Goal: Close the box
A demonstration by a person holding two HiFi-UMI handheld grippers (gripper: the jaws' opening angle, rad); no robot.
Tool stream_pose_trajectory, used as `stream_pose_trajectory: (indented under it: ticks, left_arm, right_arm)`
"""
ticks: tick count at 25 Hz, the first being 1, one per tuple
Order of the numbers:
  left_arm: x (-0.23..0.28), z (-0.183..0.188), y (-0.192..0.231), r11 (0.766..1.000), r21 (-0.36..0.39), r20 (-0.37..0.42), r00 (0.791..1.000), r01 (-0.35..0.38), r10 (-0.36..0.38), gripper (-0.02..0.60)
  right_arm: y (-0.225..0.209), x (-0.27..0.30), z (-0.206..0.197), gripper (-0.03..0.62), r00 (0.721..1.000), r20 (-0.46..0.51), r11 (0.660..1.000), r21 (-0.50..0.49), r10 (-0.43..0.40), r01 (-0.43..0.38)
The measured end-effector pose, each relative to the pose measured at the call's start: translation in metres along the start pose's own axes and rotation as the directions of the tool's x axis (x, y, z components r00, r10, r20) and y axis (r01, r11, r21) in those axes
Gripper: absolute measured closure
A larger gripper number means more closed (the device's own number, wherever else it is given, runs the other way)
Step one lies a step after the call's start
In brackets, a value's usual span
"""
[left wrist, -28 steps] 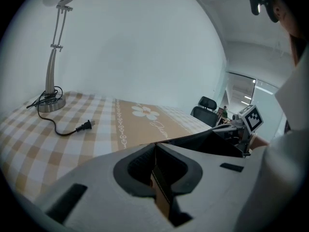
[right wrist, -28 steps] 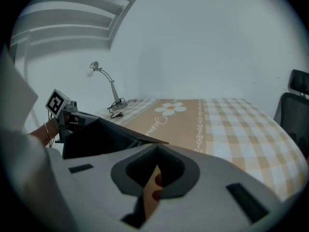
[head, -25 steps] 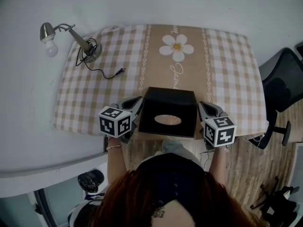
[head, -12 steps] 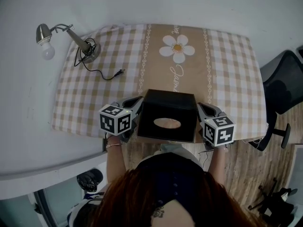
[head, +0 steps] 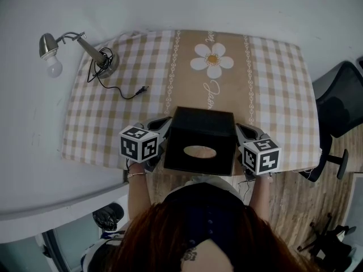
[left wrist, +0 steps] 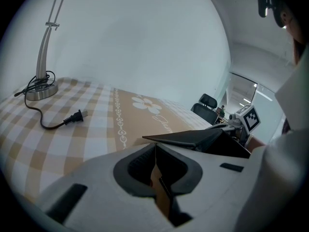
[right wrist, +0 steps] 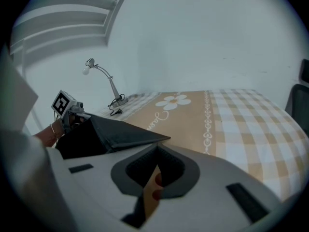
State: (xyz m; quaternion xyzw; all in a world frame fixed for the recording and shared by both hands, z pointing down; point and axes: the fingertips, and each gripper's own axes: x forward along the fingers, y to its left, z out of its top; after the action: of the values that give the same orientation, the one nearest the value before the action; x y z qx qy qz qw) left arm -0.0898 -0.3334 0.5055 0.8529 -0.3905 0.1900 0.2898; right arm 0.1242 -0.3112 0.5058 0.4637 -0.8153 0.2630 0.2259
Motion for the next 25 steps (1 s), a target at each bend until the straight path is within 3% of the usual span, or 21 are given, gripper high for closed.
stream_pose_trajectory:
  ticks: [25]
  left_arm:
    - [0.020,0.030,0.015,1.000,0.015,0.026,1.000,-0.013,0.012,0.554]
  right_arm:
    - [-0.022,0.015,0.032,0.577,0.999,0.042,1.000,-0.018,-0.021,0.022]
